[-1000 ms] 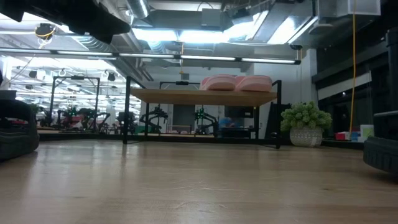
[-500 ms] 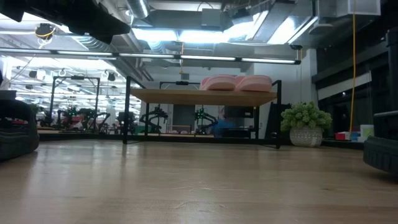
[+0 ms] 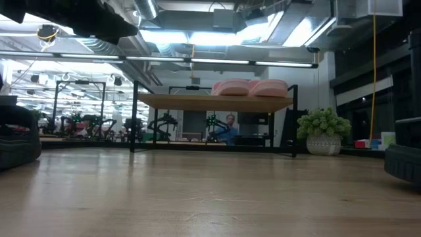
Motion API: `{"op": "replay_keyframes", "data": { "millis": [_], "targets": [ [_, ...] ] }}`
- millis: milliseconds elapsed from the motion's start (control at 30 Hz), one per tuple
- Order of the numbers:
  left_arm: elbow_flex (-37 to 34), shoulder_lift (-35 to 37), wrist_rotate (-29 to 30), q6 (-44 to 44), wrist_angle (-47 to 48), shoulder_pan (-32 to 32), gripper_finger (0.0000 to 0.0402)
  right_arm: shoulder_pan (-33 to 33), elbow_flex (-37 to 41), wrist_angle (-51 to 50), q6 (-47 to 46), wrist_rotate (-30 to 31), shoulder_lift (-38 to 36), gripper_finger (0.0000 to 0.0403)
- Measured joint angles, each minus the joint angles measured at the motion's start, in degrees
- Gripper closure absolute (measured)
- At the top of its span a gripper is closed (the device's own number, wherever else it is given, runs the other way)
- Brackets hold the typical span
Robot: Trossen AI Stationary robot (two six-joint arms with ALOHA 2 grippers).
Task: Pick and place slides into the shelf
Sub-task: Put the right black slide on the shelf
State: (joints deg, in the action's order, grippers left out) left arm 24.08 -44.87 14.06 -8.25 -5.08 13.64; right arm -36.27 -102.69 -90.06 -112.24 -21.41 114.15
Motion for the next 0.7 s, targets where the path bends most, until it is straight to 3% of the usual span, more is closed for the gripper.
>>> {"op": "replay_keyframes", "data": {
  "millis": [400, 700],
  "targets": [
    [0.0, 0.0, 0.0, -1.4, 0.2, 0.1, 0.0401, 0.1, 3.8, 0.6, -1.7, -0.7, 0.0, 0.0390],
    [0.0, 0.0, 0.0, -1.4, 1.8, 0.1, 0.0401, 0.1, 3.8, 2.3, -6.6, 0.8, 0.0, 0.0310]
  ]
}}
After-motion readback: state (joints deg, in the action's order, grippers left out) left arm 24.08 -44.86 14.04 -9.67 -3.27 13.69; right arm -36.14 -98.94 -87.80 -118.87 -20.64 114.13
